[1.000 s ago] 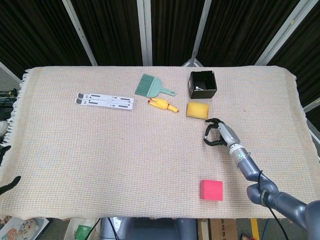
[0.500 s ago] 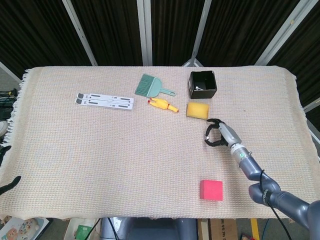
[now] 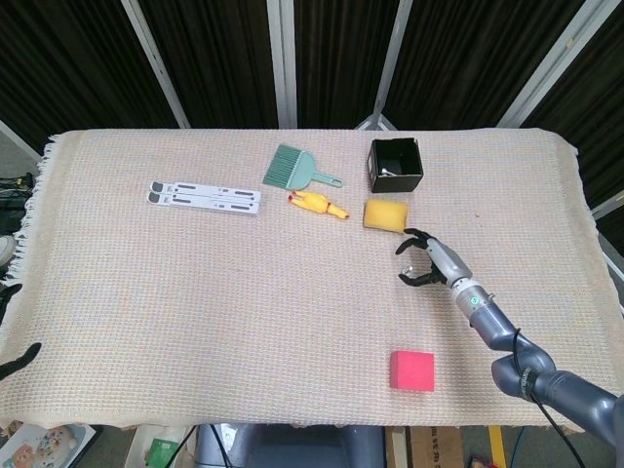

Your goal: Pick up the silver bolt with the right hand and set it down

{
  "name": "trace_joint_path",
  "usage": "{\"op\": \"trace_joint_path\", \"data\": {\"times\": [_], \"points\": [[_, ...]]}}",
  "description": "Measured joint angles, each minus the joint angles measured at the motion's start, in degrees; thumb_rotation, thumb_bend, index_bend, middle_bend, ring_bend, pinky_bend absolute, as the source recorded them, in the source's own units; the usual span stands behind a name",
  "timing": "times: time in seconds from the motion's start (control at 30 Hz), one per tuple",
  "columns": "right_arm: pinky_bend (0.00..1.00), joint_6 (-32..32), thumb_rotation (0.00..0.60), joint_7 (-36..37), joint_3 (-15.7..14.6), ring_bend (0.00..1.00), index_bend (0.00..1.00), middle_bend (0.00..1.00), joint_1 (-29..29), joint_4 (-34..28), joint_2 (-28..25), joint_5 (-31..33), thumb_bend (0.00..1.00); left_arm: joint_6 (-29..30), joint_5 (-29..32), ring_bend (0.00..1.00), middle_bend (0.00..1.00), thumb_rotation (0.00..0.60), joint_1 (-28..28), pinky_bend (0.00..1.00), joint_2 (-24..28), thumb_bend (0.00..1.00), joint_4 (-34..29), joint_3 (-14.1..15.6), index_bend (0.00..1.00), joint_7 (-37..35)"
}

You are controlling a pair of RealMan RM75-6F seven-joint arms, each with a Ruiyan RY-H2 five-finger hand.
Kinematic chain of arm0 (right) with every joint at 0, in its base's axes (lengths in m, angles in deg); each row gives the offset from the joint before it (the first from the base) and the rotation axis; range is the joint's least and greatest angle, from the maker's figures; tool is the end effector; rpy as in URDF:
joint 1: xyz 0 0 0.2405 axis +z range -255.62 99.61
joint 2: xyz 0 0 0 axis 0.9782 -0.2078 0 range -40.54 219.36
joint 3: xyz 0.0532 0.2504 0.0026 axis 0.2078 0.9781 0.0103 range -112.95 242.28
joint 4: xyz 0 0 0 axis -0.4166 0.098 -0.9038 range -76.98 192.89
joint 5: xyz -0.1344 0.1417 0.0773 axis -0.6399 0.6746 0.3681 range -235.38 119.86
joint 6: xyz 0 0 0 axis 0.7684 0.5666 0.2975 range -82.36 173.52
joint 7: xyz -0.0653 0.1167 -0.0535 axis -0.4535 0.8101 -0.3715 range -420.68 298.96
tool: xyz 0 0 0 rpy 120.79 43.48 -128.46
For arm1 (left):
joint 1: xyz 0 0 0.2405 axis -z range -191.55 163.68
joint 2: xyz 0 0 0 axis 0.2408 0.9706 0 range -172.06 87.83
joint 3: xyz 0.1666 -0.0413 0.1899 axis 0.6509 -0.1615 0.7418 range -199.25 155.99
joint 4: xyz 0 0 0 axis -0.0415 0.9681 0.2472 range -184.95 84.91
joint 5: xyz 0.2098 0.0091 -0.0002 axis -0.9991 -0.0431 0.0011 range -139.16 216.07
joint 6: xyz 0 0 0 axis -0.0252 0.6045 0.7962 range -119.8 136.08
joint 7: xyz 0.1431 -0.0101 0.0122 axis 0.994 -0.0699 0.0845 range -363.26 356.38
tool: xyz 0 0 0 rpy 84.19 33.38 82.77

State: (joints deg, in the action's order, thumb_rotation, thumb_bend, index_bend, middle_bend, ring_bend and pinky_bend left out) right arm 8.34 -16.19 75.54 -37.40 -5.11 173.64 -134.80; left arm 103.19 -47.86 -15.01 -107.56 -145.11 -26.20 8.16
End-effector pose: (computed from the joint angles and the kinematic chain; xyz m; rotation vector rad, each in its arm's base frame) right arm -0.2487 -0.3928 0.0246 1.4800 -1.7168 1.0759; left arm -0.3052 0.1528 0.1748 -1.2529 -0.7219 -0.8370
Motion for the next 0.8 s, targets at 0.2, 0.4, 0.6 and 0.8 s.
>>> {"op": "trace_joint_path", "data": {"times": [0.2, 0.4, 0.6, 0.8], "points": [[0.00, -6.87, 0.600, -3.34, 1.36, 0.00, 0.30, 0.08, -1.11, -3.58, -4.42, -1.24, 0.26, -0.14, -0.11, 0.03, 0.03, 0.600, 0.09, 0.11, 0.15, 0.20, 0.09, 0.02, 0.19, -0.59], [0.00, -16.81, 0.600, -16.71, 2.27, 0.00, 0.22, 0.06, -5.15, -10.83, -12.19, -1.44, 0.23, 0.39, -0.50, 0.03, 0.03, 0.600, -0.15, 0.11, 0.61, 0.20, 0.01, 0.06, 0.19, -2.06], [0.00, -28.34, 0.600, -22.54, 1.46, 0.00, 0.21, 0.06, -13.57, -24.31, -21.33, -2.03, 0.23, 0.71, -0.87, 0.03, 0.03, 0.600, -0.36, 0.11, 1.00, 0.20, -0.08, 0.19, 0.19, -3.18], [0.00, -44.24, 0.600, -31.50, -5.04, 0.00, 0.19, 0.06, -26.55, -33.08, -25.01, -7.71, 0.22, 1.50, -2.02, 0.03, 0.03, 0.600, -0.82, 0.08, 1.37, 0.20, -0.26, 0.72, 0.19, -4.08]]}}
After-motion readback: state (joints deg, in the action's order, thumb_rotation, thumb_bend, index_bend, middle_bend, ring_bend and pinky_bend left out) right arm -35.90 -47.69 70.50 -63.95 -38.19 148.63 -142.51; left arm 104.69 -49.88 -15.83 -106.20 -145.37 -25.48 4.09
